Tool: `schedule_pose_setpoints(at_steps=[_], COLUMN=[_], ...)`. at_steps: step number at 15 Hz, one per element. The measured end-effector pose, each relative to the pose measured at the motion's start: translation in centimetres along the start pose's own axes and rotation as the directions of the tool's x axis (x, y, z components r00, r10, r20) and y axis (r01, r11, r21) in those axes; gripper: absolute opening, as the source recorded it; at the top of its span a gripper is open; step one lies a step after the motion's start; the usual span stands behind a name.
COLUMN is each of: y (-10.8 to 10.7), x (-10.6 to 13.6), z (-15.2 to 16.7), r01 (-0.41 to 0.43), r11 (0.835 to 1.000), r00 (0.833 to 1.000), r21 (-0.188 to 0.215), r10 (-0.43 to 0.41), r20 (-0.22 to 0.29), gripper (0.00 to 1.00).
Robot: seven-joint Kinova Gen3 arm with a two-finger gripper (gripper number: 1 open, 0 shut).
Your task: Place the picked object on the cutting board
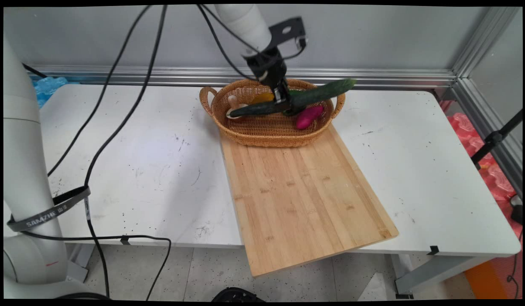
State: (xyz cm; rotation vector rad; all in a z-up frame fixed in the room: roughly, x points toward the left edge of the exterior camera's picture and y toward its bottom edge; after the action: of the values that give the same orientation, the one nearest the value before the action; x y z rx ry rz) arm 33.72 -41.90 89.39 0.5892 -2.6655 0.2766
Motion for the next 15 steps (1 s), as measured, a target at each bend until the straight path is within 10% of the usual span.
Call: schedule_pose_setpoints(at_steps=[15], y=[8.4], x=[5.8], z=[-7.9], r01=[0.165], r11=[0.986], r00=[0.983], r21=[-0.025], r10=[-0.166], r20=[-0.074], gripper=[0.00])
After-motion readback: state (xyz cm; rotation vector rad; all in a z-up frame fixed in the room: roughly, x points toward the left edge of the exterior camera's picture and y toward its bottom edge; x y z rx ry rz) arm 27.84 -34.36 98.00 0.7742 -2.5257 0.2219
